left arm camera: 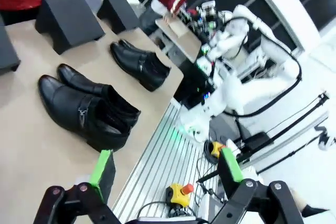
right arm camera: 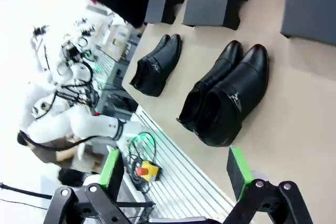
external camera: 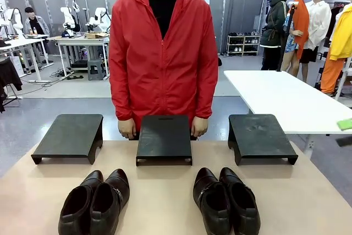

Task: Place the shoes on the stand as instructed by the person.
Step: Pick up one pair of Shoes and place it on the Shoes Stand indicated by the person.

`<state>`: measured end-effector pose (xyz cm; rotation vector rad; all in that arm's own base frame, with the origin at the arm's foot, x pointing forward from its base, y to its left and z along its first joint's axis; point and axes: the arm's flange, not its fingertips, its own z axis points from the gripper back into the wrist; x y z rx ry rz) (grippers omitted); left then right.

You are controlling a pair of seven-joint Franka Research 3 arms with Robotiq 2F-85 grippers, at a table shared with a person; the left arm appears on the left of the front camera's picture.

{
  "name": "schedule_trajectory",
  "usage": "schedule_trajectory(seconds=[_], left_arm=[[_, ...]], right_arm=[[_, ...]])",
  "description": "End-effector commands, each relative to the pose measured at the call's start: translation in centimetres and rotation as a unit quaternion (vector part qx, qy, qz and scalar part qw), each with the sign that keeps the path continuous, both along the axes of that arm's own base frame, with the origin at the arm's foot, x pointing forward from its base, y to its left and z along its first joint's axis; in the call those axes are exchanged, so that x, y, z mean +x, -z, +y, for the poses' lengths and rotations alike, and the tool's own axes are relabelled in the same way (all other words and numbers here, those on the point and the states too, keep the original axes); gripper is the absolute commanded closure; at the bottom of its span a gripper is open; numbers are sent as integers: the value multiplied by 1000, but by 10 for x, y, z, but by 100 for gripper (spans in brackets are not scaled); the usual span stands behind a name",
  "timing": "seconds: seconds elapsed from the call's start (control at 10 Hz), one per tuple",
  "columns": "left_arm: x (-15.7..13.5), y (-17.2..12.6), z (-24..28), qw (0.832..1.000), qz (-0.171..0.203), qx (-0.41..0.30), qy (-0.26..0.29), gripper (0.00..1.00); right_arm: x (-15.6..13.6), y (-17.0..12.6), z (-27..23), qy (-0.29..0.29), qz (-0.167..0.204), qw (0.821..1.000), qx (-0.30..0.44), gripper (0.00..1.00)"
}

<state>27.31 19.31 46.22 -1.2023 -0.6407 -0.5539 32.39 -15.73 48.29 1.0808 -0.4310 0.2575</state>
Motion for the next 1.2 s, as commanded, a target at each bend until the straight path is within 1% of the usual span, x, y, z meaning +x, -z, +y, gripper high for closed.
schedule_trajectory(seconds=[0.0, 0.1, 0.2, 0.3, 0.4, 0.5, 0.6, 0.7, 1.1], left_arm=[[-7, 14, 24, 999, 6, -45, -30, 0], [-15, 23, 30, 997, 18, -54, -47, 0], [-22, 32, 39, 996, 30, -61, -64, 0], [-31, 34, 38, 994, 35, -62, -77, 0], [-32, 36, 40, 994, 34, -65, -79, 0], [-29, 37, 41, 993, 34, -71, -87, 0], [-25, 37, 36, 995, 32, -64, -68, 0], [-34, 40, 45, 994, 45, -57, -84, 0], [-34, 40, 45, 994, 45, -57, -84, 0]], right_arm=[[-9, 20, -29, 1, 3, 999, 43, 0], [-20, 32, -42, 7, 7, 998, 59, 0], [-32, 39, -53, 12, -3, 997, 78, 0], [-48, 47, -62, 11, -23, 996, 89, 0], [-50, 53, -66, 11, -29, 995, 93, 0], [-48, 57, -65, 17, -27, 995, 95, 0], [-43, 55, -57, 10, -35, 996, 87, 0], [-56, 54, -67, 19, -12, 996, 88, 0], [-56, 54, -67, 19, -12, 996, 88, 0]])
